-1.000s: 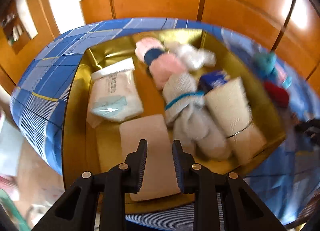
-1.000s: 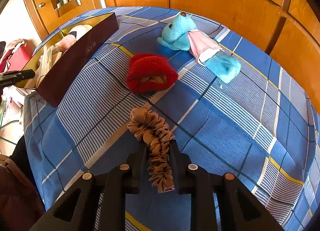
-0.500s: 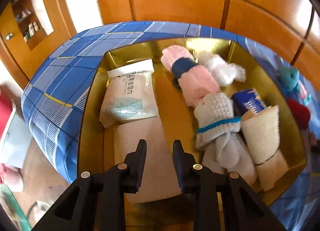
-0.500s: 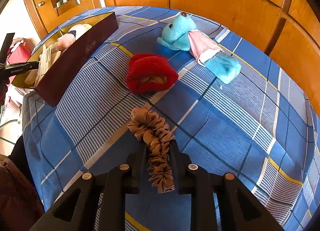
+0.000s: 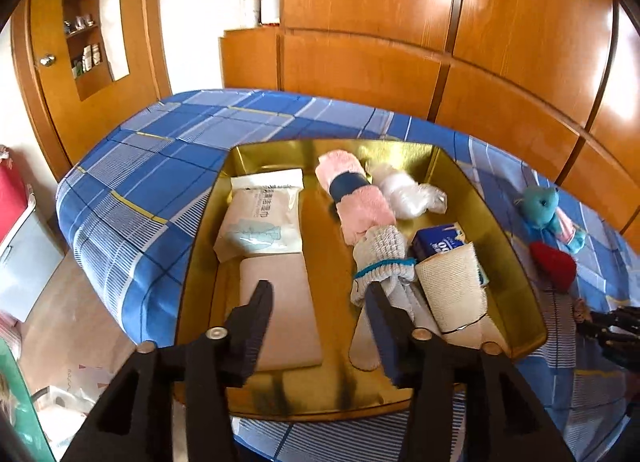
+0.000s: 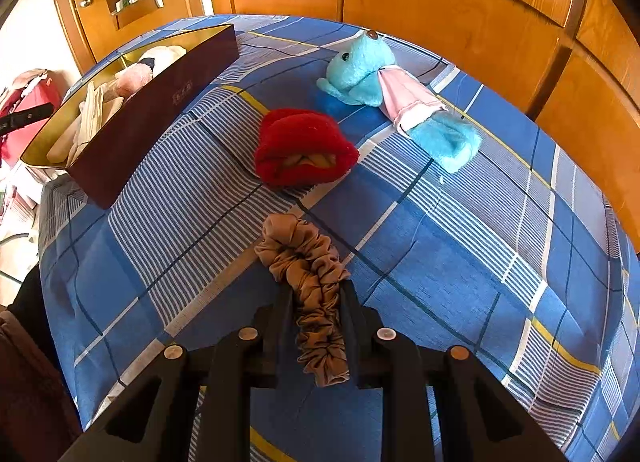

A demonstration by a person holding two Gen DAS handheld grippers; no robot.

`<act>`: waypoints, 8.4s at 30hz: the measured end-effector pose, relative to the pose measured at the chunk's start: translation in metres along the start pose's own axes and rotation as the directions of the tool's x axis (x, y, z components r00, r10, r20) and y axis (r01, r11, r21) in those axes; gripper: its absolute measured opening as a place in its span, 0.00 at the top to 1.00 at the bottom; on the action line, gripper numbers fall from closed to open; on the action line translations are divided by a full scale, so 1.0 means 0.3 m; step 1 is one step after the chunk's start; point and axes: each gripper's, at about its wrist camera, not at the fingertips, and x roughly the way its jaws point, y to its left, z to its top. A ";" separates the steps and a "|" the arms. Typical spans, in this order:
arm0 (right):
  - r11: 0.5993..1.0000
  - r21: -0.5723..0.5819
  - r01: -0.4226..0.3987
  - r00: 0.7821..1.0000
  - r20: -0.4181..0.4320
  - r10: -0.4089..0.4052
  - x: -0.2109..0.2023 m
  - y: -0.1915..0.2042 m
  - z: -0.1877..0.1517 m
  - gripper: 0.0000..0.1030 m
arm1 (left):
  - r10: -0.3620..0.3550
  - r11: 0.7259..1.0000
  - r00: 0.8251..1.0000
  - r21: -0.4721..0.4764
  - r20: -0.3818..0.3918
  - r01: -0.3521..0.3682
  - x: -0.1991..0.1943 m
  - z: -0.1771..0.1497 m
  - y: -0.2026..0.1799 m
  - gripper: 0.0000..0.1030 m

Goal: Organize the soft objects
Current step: 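Carry the scrunchie toward the gold tray with the right tool, then lower the scrunchie into the tray and open the right tool, then move both tools toward the red cloth and teal plush bear, then grasp the red fuzzy cloth with the left tool while the right tool grasps the teal bear, then lift the red cloth with the left tool while the right tool lifts the teal bear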

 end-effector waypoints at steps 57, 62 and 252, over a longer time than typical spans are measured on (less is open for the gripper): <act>0.924 0.115 -0.365 0.920 0.196 0.339 -0.091 0.457 0.428 0.83 | 0.093 0.979 0.995 -0.187 0.040 -0.084 -0.106 -0.087 0.236 0.19; 0.899 0.103 -0.426 0.900 0.153 0.408 -0.011 0.644 0.519 0.83 | 0.111 0.974 0.993 -0.203 0.044 -0.100 -0.110 -0.097 0.271 0.19; 0.914 0.274 0.300 0.954 -0.069 -0.292 0.005 -0.249 0.081 0.71 | -0.581 0.668 0.778 0.405 -0.241 0.624 0.155 -0.226 -0.969 0.62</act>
